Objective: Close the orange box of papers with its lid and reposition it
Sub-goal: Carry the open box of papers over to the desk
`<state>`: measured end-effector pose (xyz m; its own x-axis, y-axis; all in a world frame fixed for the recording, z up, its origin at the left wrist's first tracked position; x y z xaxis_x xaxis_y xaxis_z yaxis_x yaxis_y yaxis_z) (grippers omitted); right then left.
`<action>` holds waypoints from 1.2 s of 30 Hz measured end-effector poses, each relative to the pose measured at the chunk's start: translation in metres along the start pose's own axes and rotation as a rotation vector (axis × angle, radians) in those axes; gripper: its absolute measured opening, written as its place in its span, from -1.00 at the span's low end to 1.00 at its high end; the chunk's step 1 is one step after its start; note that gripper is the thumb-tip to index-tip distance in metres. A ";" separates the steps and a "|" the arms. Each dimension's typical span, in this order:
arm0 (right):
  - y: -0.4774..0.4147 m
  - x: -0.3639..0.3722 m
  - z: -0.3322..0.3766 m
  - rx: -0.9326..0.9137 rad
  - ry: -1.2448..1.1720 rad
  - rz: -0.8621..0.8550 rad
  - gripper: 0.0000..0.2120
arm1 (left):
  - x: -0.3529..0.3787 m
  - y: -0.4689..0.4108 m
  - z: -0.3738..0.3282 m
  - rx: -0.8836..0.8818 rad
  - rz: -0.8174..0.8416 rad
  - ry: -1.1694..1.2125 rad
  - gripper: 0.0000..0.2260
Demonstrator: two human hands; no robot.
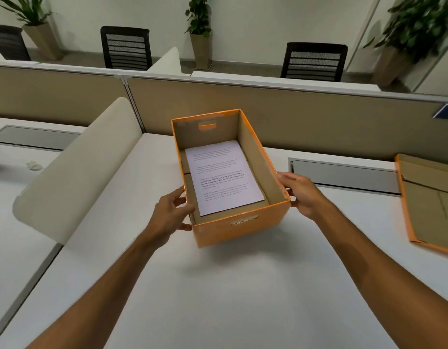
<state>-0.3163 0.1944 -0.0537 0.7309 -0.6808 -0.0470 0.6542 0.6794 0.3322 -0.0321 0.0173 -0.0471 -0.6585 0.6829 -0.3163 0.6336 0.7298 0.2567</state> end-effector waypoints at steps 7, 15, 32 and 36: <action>0.098 -0.069 -0.039 -0.007 -0.059 -0.072 -0.80 | 0.058 0.059 -0.011 0.006 0.133 -0.075 -0.47; 0.197 -0.132 -0.080 -0.024 -0.143 -0.171 -0.77 | 0.121 0.127 -0.012 0.045 0.197 -0.128 -0.46; 0.291 -0.149 -0.150 0.007 -0.210 -0.277 -0.75 | 0.155 0.193 0.029 0.008 0.318 -0.189 -0.48; 0.299 -0.144 -0.161 0.022 -0.202 -0.294 -0.74 | 0.155 0.200 0.038 -0.010 0.342 -0.190 -0.48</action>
<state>-0.1945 0.5399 -0.0994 0.4574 -0.8882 0.0432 0.8247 0.4419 0.3529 0.0081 0.2681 -0.0790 -0.3223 0.8696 -0.3740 0.7989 0.4618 0.3854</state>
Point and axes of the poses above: each hand's wrist, its own y-axis away from the middle knuckle, its own x-axis out of the palm, z = x × y, the point moved 6 cm from there along -y, towards the middle knuckle, and after that the axes turned 6 degrees about -y, right-handed, at the moved point
